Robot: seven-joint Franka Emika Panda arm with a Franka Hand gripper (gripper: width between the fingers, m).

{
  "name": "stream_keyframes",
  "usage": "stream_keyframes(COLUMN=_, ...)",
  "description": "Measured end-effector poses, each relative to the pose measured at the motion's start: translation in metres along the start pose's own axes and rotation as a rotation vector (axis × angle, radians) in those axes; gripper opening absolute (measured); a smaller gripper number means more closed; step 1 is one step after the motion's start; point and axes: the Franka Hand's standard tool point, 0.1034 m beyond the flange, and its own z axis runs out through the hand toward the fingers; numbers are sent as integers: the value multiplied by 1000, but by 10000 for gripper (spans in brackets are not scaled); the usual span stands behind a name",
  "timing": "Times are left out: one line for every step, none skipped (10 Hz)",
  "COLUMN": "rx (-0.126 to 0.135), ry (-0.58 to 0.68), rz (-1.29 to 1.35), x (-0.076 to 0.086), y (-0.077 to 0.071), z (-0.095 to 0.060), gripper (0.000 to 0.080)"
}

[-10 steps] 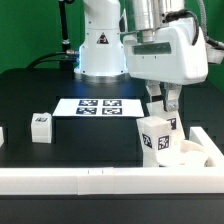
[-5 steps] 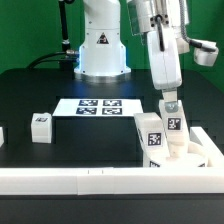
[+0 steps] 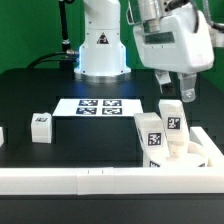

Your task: Assemble stool

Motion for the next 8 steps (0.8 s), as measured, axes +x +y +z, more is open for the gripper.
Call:
stream_keyframes(rx=-2, ry=1, rz=-96, x=0, y=1, z=1, gripper=647)
stream_keyframes(rx=-3, ry=1, rz=-217, x=0, y=1, z=1, gripper=649)
stream_keyframes(rx=-14, ry=4, rz=-343, x=-1, y=2, z=2, gripper=649)
stream_keyframes(rx=-39, ry=16, rz=-503, x=-3, y=3, z=3, gripper=649)
stream_keyframes(rx=-59, ry=26, rz=-693, x=-4, y=4, z=4, gripper=649)
stream_keyframes(rx=-76, ry=23, rz=-838, x=-5, y=4, z=5, gripper=649)
stream_keyframes(rx=-91, ry=17, rz=-971, x=-7, y=2, z=6, gripper=649)
stream_keyframes(rx=-95, ry=18, rz=-1055, x=-9, y=1, z=6, gripper=649)
